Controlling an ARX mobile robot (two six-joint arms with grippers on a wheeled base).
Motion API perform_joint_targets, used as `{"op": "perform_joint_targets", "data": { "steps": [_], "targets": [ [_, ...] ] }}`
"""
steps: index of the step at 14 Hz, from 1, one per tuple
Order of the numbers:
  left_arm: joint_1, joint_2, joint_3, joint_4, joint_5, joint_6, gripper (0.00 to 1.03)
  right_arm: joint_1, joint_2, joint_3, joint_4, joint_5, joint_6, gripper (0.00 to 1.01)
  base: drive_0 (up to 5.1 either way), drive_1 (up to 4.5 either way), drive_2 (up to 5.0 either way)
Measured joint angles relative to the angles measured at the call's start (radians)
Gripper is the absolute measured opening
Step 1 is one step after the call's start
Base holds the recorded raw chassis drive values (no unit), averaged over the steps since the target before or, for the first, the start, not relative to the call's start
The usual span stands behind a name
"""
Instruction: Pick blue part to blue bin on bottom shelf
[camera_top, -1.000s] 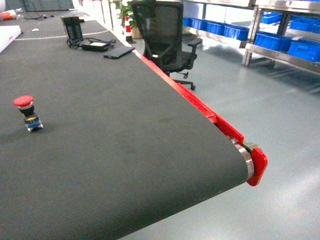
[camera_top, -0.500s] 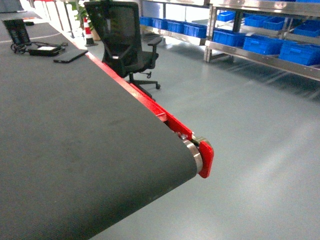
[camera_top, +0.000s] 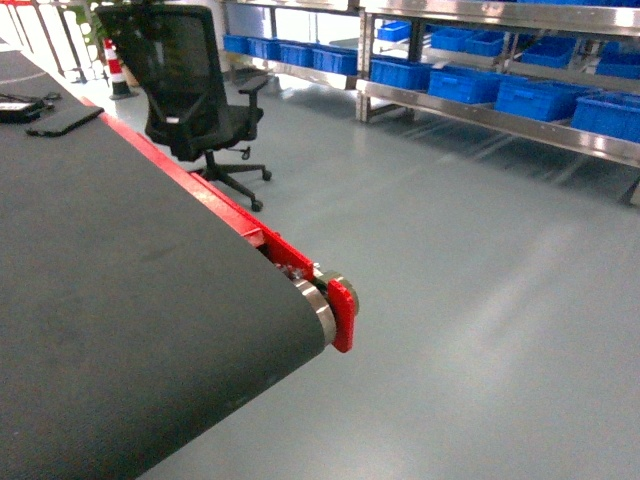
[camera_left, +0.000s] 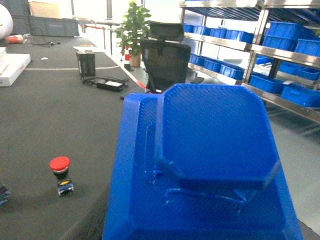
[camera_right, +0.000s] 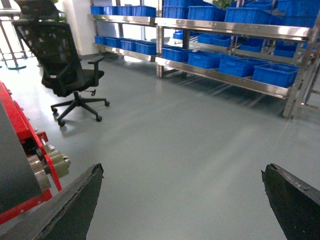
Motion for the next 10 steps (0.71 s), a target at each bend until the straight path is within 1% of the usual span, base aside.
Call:
{"op": "perform_joint_targets", "data": {
  "steps": [10],
  "targets": [
    [0.0, 0.0, 0.0, 0.0, 0.0, 0.0, 0.44, 0.0, 0.0, 0.0, 0.0, 0.0, 0.0, 0.98, -1.6, -1.58, -1.6]
  ]
}}
